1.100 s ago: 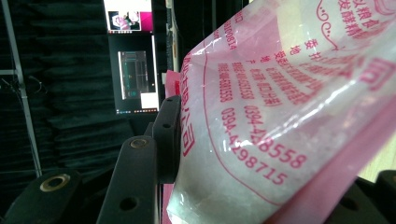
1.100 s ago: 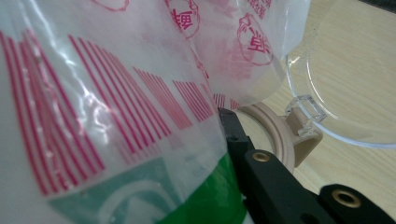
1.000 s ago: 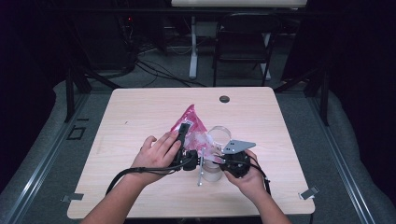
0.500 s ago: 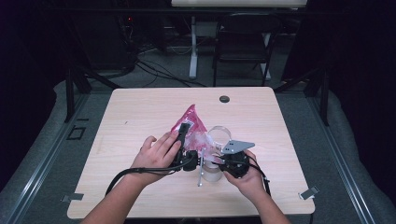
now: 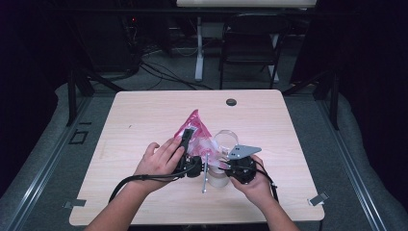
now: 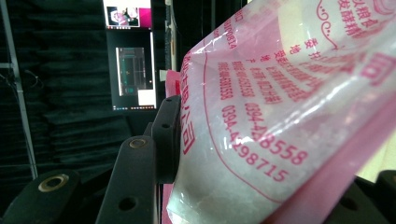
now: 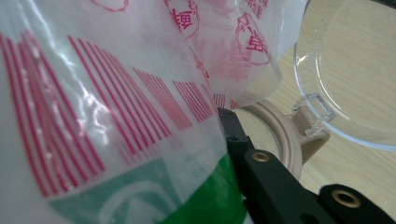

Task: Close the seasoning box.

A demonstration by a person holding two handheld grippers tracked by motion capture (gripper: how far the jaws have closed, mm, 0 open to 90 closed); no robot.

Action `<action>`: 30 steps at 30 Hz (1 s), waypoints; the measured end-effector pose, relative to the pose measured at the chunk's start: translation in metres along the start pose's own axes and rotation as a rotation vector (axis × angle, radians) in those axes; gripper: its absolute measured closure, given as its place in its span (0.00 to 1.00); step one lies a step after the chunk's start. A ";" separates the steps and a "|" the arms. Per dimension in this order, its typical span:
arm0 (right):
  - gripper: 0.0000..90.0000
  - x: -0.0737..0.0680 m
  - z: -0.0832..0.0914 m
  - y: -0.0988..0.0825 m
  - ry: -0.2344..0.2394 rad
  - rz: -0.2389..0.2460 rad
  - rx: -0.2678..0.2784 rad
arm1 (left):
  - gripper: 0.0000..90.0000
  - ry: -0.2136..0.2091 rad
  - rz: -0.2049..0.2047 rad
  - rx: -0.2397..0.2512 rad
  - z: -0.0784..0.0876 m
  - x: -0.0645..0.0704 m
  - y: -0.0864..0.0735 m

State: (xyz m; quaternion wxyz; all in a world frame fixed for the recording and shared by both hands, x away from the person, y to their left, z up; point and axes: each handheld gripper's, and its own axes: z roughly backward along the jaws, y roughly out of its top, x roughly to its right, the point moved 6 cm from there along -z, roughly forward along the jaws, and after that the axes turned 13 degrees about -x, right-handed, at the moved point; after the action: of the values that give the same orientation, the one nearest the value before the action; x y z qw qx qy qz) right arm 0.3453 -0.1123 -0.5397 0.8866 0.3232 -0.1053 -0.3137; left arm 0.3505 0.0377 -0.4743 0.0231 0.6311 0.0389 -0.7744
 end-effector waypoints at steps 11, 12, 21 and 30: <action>1.00 -0.001 0.000 0.001 0.003 -0.004 0.006 | 0.68 -0.023 0.026 -0.012 -0.001 0.004 -0.006; 1.00 -0.001 0.000 0.001 0.003 -0.004 0.006 | 0.68 -0.016 0.026 -0.009 -0.001 0.003 -0.006; 1.00 -0.002 0.002 0.002 0.003 -0.003 0.016 | 0.68 -0.020 0.039 -0.009 0.000 0.003 -0.008; 1.00 -0.003 0.004 0.003 0.003 -0.003 0.021 | 0.68 -0.041 0.055 -0.028 -0.001 0.006 -0.011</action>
State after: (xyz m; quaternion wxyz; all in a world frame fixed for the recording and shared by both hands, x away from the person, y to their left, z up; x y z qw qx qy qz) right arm 0.3436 -0.1106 -0.5348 0.8829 0.3332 -0.1070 -0.3132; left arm 0.3494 0.0491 -0.4800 0.0542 0.6156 0.0319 -0.7855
